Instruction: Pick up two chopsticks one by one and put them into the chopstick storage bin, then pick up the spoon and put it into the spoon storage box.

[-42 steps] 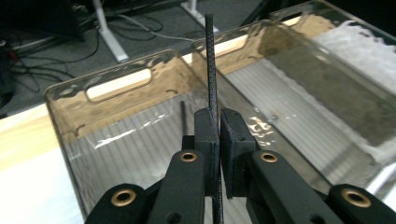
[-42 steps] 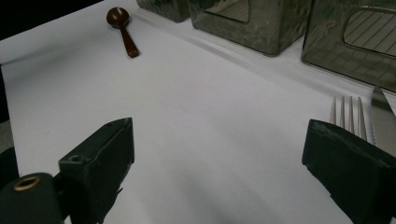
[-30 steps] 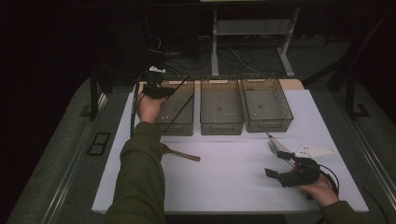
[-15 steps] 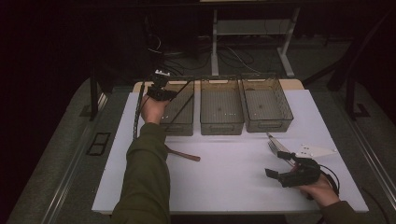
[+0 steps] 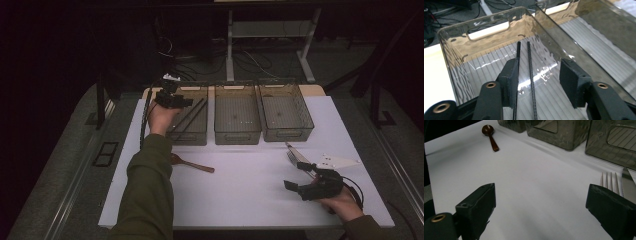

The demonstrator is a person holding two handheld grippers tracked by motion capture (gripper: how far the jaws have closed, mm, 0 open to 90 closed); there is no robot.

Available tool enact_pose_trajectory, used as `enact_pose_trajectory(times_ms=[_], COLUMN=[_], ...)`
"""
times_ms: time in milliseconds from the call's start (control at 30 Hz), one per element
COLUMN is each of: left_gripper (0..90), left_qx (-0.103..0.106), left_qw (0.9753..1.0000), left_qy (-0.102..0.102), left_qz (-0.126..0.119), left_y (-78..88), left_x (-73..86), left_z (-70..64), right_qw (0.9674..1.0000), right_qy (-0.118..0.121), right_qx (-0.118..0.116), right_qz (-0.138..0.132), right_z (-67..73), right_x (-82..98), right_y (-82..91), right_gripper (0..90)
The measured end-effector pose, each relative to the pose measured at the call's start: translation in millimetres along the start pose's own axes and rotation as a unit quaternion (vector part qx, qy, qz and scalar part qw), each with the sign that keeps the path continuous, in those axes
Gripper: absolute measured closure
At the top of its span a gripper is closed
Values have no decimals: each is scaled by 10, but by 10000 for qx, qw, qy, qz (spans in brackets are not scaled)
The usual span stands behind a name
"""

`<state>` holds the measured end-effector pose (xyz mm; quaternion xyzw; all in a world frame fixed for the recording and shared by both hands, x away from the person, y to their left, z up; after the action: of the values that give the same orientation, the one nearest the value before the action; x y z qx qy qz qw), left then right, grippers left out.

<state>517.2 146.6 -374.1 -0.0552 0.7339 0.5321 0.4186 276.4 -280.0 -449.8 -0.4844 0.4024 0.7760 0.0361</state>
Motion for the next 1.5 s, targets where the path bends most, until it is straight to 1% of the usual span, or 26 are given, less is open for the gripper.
enact_pose_trajectory(times_ms=[100,133,167,200,267,333,367,400,467,500,533,567,633,667,733,767,833,933,1033,1200,1267,1300,1333,1400,1500], left_gripper=[437,428,415,395,377,342,325,312,296,287,283,279,273,272,272,271,267,265,262,261,261,262,261,264,287], left_qx=[94,117,153,156,182,289,306,301,325,354,364,375,419,452,522,576,626,739,772,872,889,891,920,955,949], left_qw=[9999,9997,9996,9995,9992,9987,9985,9984,9977,9975,9970,9966,9958,9955,9944,9940,9929,9916,9903,9886,9883,9881,9880,9874,9873], left_qy=[-45,-57,-75,-149,-223,-282,-358,-381,-489,-505,-572,-605,-694,-702,-785,-784,-878,-917,-1018,-1073,-1097,-1106,-1081,-1093,-1126], left_qz=[-124,-212,-216,-209,-293,-308,-284,-305,-328,-347,-361,-405,-419,-450,-472,-507,-500,-542,-543,-589,-585,-584,-613,-625,-604], left_y=[86,114,142,175,236,292,321,351,411,438,467,493,546,570,614,633,674,724,774,829,842,846,847,852,848], left_x=[11,16,21,27,42,61,74,88,118,136,154,172,211,230,270,289,334,405,481,621,680,711,738,795,879], left_z=[-32,-48,-63,-76,-115,-155,-173,-202,-251,-280,-310,-343,-407,-441,-506,-543,-604,-700,-772,-874,-913,-930,-951,-979,-1016], right_qw=[10000,10000,10000,10000,10000,10000,10000,10000,10000,10000,10000,10000,10000,10000,10000,10000,10000,10000,10000,10000,10000,10000,10000,10000,10000], right_qy=[5,2,-2,-5,-2,8,10,8,10,3,0,5,6,2,3,2,6,10,13,8,14,-32,32,31,17], right_qx=[7,13,15,16,16,14,12,12,17,15,11,14,14,14,14,17,7,-4,-11,-14,-15,-32,-8,-12,-7], right_qz=[-1,-3,-8,-12,-1,-5,-4,-4,-5,-3,-4,-4,-14,-15,-15,-8,-13,-4,-17,-27,-26,15,-16,0,4], right_z=[1,0,-2,-2,-2,0,0,-2,-3,-1,0,0,1,2,2,1,1,1,2,8,10,20,10,9,8], right_x=[1,1,0,0,0,-1,-2,-2,-2,-1,-1,-1,-4,-6,-10,-11,-16,-17,-20,-21,-22,-19,-22,-21,-21], right_y=[0,0,1,1,-1,-3,-4,-5,-4,-2,-1,-1,-1,-2,-6,-9,-15,-21,-18,-12,-14,-12,-18,-20,-20], right_gripper=[85,85,85,85,86,85,85,85,85,85,85,85,85,86,86,85,86,85,85,85,85,85,85,86,86])
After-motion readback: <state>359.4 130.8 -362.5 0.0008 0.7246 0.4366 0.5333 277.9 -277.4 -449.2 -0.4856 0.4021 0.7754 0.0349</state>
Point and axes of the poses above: each handheld gripper's, and its own axes: y roughly backward along the jaws, x roughly out of its underside, z roughly to its left, the point moved 3 cm from there along -y, roughly forward along the jaws, and after that the axes turned 6 degrees about z, right-handed, at the moved point
